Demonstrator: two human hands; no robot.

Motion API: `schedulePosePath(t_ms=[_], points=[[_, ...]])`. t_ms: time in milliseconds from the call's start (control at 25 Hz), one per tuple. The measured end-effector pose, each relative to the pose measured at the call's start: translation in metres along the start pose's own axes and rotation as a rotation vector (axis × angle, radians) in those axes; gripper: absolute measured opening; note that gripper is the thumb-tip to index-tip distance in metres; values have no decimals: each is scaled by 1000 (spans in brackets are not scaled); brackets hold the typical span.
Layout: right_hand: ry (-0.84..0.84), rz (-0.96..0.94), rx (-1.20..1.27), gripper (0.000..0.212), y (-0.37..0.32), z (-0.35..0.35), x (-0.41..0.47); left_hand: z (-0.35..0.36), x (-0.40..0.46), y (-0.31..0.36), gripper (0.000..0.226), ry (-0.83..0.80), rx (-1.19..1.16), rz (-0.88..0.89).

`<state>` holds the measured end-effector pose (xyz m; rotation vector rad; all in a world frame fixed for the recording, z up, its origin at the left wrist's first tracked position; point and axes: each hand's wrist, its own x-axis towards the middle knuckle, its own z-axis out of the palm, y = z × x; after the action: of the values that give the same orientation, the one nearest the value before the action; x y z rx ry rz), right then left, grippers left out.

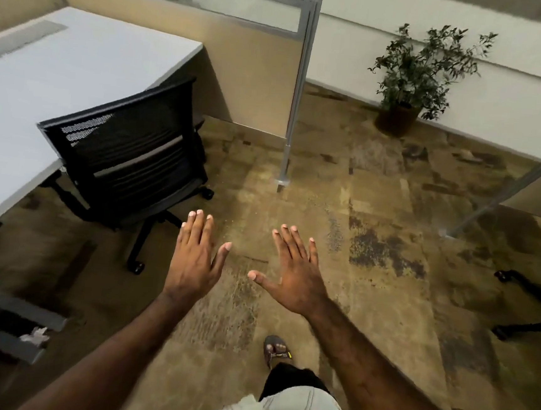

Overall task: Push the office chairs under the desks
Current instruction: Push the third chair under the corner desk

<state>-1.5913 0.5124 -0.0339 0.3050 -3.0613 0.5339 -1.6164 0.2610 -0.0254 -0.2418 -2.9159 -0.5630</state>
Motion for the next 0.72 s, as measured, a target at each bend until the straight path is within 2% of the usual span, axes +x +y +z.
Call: schedulePosePath(t_ms=[160,360,600,720], points=[[-39,-128,25,113,34,-15,86,11,52,9,87,62,37,-146],[-76,-311,23,112,42,-41,173,10,95,4,85,164,121,-272],[-125,-484,44,113,5,-46,268,-4,145,-27,80,325,160,-397],[-90,-543,62,110,-20,-39,314,-10,168,-49,77,410,201,-363]])
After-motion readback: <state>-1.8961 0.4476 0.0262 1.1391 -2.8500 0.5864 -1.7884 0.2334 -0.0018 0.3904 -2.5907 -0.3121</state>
